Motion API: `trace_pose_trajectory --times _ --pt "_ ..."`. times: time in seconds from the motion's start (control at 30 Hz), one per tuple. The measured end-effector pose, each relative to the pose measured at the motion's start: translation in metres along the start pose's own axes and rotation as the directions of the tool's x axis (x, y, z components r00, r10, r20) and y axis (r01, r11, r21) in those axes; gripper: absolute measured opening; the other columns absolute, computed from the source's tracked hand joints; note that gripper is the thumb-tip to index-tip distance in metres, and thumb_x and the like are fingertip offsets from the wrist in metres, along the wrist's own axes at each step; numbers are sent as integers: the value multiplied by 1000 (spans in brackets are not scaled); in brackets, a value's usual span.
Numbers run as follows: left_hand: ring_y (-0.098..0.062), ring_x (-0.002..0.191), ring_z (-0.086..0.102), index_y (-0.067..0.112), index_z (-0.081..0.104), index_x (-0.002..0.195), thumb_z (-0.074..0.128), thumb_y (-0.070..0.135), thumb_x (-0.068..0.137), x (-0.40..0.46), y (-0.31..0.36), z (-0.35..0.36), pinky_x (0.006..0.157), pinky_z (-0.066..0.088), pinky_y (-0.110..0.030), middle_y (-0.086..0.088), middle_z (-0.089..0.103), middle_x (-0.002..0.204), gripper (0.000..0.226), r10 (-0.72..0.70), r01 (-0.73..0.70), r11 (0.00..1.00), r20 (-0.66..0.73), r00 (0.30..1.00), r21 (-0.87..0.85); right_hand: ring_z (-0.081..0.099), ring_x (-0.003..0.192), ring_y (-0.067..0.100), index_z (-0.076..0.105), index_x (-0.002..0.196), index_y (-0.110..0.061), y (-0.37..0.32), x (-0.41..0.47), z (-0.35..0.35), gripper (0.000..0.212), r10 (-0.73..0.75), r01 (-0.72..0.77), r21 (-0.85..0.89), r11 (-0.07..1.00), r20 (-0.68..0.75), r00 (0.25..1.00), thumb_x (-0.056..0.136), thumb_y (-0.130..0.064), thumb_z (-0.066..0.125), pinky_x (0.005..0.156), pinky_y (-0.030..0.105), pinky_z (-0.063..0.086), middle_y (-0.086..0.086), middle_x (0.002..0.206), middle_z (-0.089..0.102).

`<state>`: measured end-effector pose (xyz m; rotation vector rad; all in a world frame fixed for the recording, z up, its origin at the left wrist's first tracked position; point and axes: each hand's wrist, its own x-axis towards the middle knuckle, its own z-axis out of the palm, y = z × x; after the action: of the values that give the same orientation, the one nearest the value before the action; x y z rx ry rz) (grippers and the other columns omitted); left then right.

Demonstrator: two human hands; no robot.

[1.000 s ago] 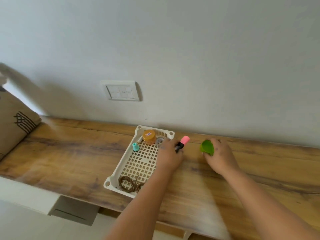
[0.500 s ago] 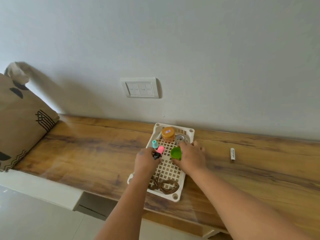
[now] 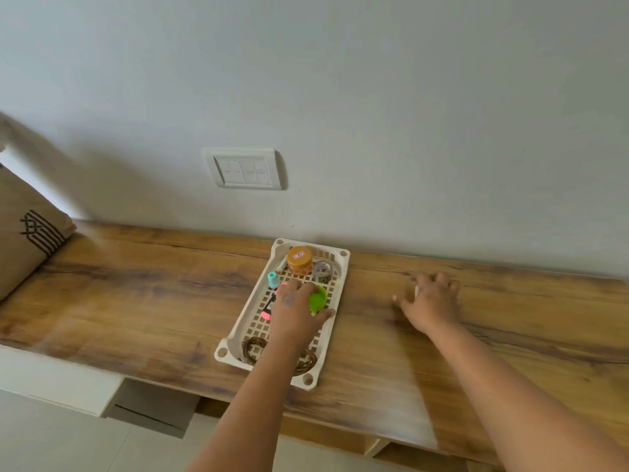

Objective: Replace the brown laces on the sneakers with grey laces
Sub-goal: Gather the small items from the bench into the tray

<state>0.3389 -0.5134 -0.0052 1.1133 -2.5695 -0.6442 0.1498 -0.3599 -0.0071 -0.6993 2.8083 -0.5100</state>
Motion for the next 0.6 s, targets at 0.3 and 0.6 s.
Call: trace_pose_trajectory --times 0.3,0.6 --pt "-20 117 45 16 65 110 60 24 95 2 16 14 96 44 -31 -1 56 115 18 -39 33 995 57 998 98 53 101 30 66 104 -8 0 -4 13 16 -105 101 163 981 19 994 90 -7 58 75 25 37 9 108 51" --pt "-22 92 66 1 60 99 56 7 98 -3 8 -6 78 56 -29 -17 66 102 7 -336 587 144 519 786 -797 56 103 27 67 108 -10 -28 -10 15 21 -119 127 346 930 -43 992 88 -8 65 79 23 37 11 113 58"
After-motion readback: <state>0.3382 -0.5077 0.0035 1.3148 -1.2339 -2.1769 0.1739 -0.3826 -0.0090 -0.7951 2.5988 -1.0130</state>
